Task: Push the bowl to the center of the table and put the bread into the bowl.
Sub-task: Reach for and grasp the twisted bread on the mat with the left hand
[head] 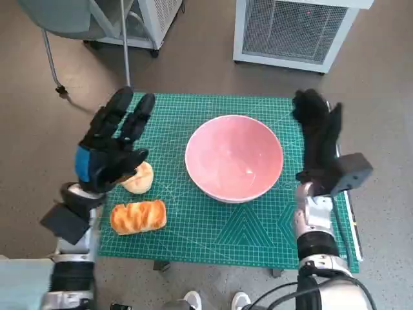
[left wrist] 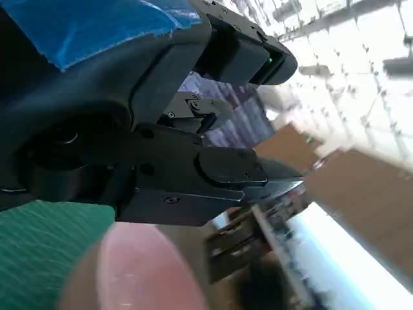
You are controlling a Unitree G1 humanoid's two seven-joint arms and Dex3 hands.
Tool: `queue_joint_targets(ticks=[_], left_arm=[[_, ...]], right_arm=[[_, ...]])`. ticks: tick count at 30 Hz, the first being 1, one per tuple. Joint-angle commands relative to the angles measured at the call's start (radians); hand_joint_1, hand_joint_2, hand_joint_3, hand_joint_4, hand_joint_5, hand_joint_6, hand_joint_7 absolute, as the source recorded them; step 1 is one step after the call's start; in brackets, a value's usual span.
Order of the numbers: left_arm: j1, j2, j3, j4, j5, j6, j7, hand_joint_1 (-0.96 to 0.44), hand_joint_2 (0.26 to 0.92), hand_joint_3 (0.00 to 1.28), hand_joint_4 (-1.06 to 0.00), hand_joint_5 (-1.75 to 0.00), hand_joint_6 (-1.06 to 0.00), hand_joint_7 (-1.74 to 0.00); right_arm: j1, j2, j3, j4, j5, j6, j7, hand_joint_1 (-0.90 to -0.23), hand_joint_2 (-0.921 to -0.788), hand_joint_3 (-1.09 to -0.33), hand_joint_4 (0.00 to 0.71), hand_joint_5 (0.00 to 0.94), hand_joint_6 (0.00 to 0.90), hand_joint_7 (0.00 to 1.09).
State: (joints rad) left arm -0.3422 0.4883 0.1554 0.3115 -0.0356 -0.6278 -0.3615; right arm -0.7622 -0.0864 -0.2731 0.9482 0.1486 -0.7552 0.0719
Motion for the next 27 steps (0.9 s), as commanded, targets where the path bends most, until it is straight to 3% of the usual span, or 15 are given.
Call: queue_joint_targets(ticks=[1, 7, 13, 17, 21, 27], left_arm=[[0.056, 0.150, 0.034, -0.087, 0.030, 0.052, -0.073, -0.32, 0.921, 0.15, -0.28, 0.00, -0.46, 0.00], [0.138, 0.279, 0.065, -0.223, -0.006, 0.217, -0.179, -0.20, 0.875, 0.04, -0.27, 0.00, -0.44, 0.00], [0.210, 0.343, 0.090, -0.364, -0.005, 0.390, -0.233, 0.00, 0.836, 0.01, -0.25, 0.00, -0.42, 0.00], [0.217, 0.343, 0.095, -0.390, -0.005, 0.424, -0.237, 0.02, 0.831, 0.00, -0.25, 0.00, -0.41, 0.00], [0.324, 0.499, 0.112, -0.559, 0.092, 0.583, -0.365, 0.10, 0.833, 0.01, -0.18, 0.00, -0.35, 0.00], [0.353, 0.548, 0.078, -0.630, 0.147, 0.621, -0.419, 0.17, 0.868, 0.03, -0.10, 0.00, -0.25, 0.00]], right_arm=[[0.078, -0.005, 0.024, -0.141, -0.023, -0.044, -0.002, -0.476, -0.921, -0.813, 0.285, 0.001, 0.008, 0.63], [0.142, -0.017, 0.063, -0.314, -0.061, -0.072, 0.004, -0.503, -0.921, -0.794, 0.296, 0.007, 0.000, 0.67], [0.178, -0.026, 0.087, -0.402, -0.067, -0.061, 0.008, -0.510, -0.921, -0.781, 0.301, 0.009, -0.001, 0.70], [0.186, -0.028, 0.093, -0.418, -0.066, -0.049, 0.003, -0.510, -0.921, -0.779, 0.302, 0.009, -0.001, 0.70], [0.209, -0.036, 0.115, -0.500, -0.105, -0.050, 0.001, -0.499, -0.921, -0.788, 0.303, 0.009, -0.001, 0.69], [0.223, -0.031, 0.127, -0.546, -0.111, -0.013, -0.008, -0.493, -0.921, -0.794, 0.303, 0.008, -0.001, 0.67]])
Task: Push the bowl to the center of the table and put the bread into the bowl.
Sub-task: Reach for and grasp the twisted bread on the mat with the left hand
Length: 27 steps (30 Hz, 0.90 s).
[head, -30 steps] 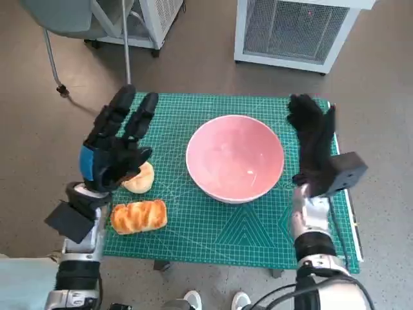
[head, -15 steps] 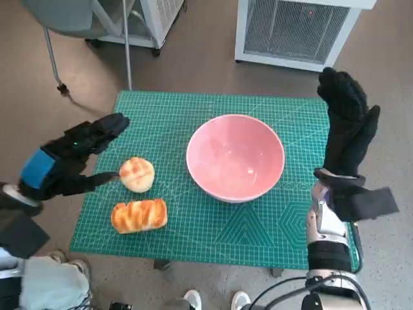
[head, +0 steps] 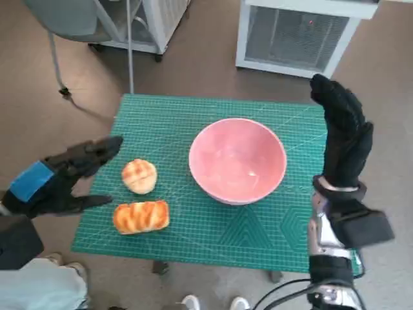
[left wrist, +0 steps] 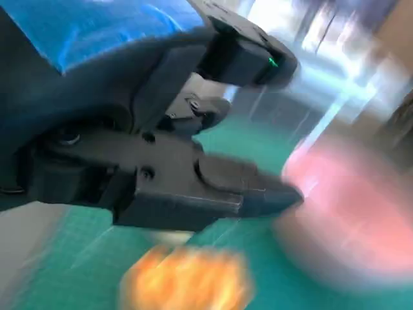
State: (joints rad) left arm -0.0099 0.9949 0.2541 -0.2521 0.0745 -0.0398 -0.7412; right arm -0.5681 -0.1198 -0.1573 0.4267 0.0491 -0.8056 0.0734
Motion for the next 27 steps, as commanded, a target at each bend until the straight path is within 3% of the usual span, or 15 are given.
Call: queue_joint_targets(ticks=[1, 5, 14, 27], left_arm=[[0.021, 0.045, -0.025, -0.073, 0.042, 0.039, -0.045, 0.18, 0.877, 0.04, -0.09, 0.00, -0.24, 0.00], [0.033, 0.056, -0.054, -0.135, 0.087, 0.096, -0.062, 0.18, 0.880, 0.05, -0.06, 0.00, -0.21, 0.00], [-0.004, 0.036, -0.161, -0.209, 0.176, 0.204, -0.079, 0.03, 0.783, 0.00, -0.03, 0.00, -0.17, 0.00], [-0.047, -0.006, -0.275, -0.183, 0.277, 0.221, -0.058, -0.02, 0.784, 0.00, -0.06, -0.01, -0.17, 0.00]], right_arm=[[0.030, 0.002, 0.012, -0.029, -0.012, 0.042, -0.010, -0.493, -0.921, -0.794, 0.303, 0.008, -0.001, 0.67], [0.035, 0.006, 0.016, -0.043, -0.008, 0.057, -0.009, -0.493, -0.921, -0.795, 0.303, 0.008, -0.001, 0.67], [0.043, 0.011, 0.021, -0.055, -0.002, 0.069, -0.008, -0.496, -0.921, -0.796, 0.302, 0.007, -0.001, 0.67], [0.053, 0.005, 0.016, -0.068, 0.011, 0.081, -0.002, -0.497, -0.921, -0.796, 0.302, 0.007, -0.001, 0.67]])
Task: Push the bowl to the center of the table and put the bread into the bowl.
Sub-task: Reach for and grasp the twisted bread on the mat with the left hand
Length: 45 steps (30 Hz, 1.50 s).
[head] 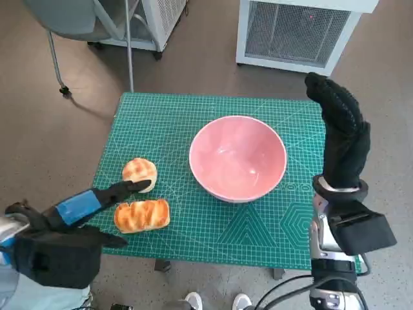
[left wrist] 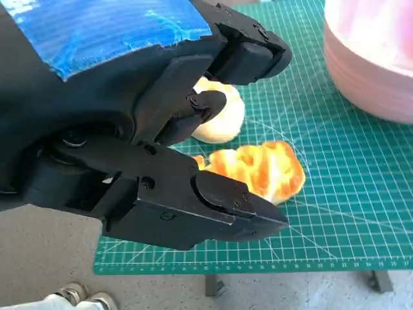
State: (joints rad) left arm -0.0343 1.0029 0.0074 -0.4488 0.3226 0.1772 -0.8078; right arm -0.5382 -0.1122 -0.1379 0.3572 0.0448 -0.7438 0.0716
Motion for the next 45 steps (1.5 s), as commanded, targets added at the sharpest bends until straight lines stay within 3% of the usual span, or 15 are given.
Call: queue_joint_targets(ticks=[1, 24, 36, 39, 40, 43, 45], left_arm=[[-0.026, -0.016, -0.034, 0.018, 0.034, 0.005, 0.008, -0.02, 0.785, 0.01, -0.06, -0.01, -0.17, 0.00], [-0.104, -0.108, -0.213, 0.192, 0.213, -0.036, 0.060, -0.01, 0.794, 0.01, -0.13, -0.03, -0.21, -0.02], [-0.117, -0.151, -0.319, 0.264, 0.373, -0.035, 0.081, -0.05, 0.805, 0.01, -0.26, -0.06, -0.32, -0.08], [-0.114, -0.158, -0.334, 0.271, 0.398, -0.039, 0.084, -0.05, 0.817, 0.01, -0.34, -0.05, -0.30, -0.23], [-0.113, -0.161, -0.340, 0.278, 0.407, -0.044, 0.088, -0.04, 0.826, 0.01, -0.39, -0.18, -0.27, -0.38], [-0.116, -0.166, -0.364, 0.314, 0.438, -0.077, 0.116, -0.03, 0.851, 0.01, -0.30, -0.77, -0.22, -0.62], [-0.120, -0.166, -0.377, 0.337, 0.455, -0.105, 0.137, 0.16, 0.885, 0.13, -0.39, -1.10, -0.22, -0.77]], right_arm=[[0.023, -0.003, -0.004, 0.002, 0.016, 0.019, 0.000, -0.498, -0.921, -0.796, 0.302, 0.007, -0.001, 0.67], [0.028, 0.007, -0.001, -0.006, 0.007, 0.025, -0.017, -0.489, -0.921, -0.800, 0.299, 0.005, -0.001, 0.66], [0.030, 0.011, -0.003, -0.004, 0.016, 0.020, -0.014, -0.494, -0.921, -0.797, 0.300, 0.005, -0.001, 0.66], [0.031, 0.011, -0.003, -0.002, 0.019, 0.019, -0.013, -0.496, -0.921, -0.795, 0.300, 0.005, -0.001, 0.66], [0.031, 0.012, -0.003, -0.001, 0.019, 0.018, -0.014, -0.497, -0.921, -0.794, 0.300, 0.005, -0.001, 0.66], [0.031, 0.014, -0.003, 0.000, 0.020, 0.017, -0.015, -0.498, -0.921, -0.793, 0.300, 0.005, -0.001, 0.66], [0.031, 0.014, -0.002, 0.000, 0.021, 0.016, -0.014, -0.498, -0.921, -0.792, 0.301, 0.005, -0.001, 0.66]])
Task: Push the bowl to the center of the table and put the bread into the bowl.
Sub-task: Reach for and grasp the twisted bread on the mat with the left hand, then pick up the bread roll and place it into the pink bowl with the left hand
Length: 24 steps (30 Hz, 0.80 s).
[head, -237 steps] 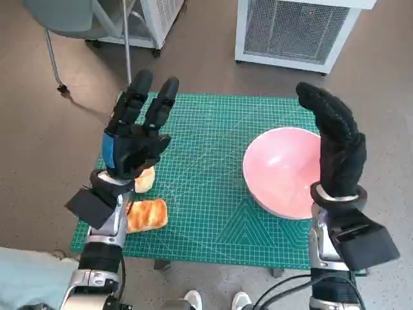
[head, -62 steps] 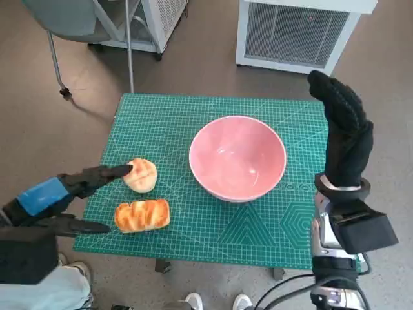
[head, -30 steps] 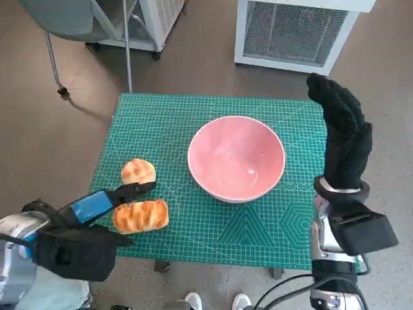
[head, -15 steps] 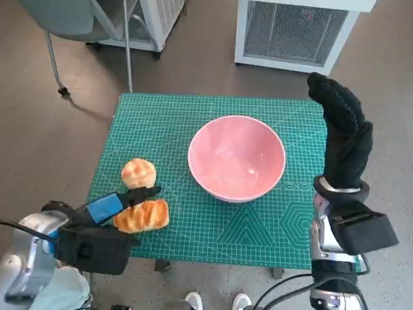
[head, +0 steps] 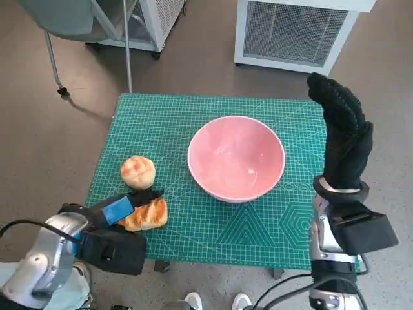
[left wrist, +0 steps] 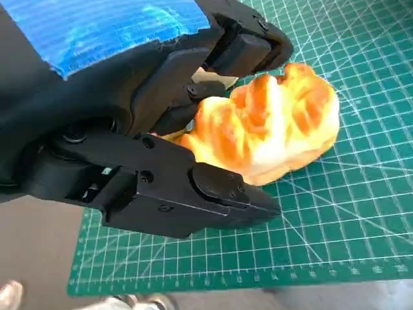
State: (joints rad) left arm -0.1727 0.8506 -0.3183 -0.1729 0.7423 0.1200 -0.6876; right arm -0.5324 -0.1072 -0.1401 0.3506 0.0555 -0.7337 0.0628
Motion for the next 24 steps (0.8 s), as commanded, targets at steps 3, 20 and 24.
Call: queue_joint_targets(ticks=[3, 20, 24], left_arm=[[0.014, -0.009, -0.067, 0.090, 0.058, -0.099, 0.057, 0.22, 0.909, 0.21, -0.46, -1.34, -0.28, -0.98], [0.015, 0.027, 0.074, -0.012, -0.015, -0.285, 0.179, 0.00, 0.761, 0.42, -0.66, -1.15, -0.52, -1.42], [0.000, 0.009, 0.131, -0.073, -0.075, -0.272, 0.163, 0.00, 0.708, 0.52, -0.64, -1.22, -0.53, -1.40]], right_arm=[[0.028, 0.011, 0.001, 0.003, 0.010, 0.006, -0.006, -0.499, -0.921, -0.792, 0.301, 0.005, -0.001, 0.67], [0.032, 0.014, -0.002, 0.003, 0.012, 0.005, -0.006, -0.501, -0.921, -0.790, 0.301, 0.005, -0.001, 0.67], [0.034, 0.012, -0.003, 0.000, 0.014, 0.005, -0.004, -0.502, -0.921, -0.789, 0.301, 0.005, -0.001, 0.67]])
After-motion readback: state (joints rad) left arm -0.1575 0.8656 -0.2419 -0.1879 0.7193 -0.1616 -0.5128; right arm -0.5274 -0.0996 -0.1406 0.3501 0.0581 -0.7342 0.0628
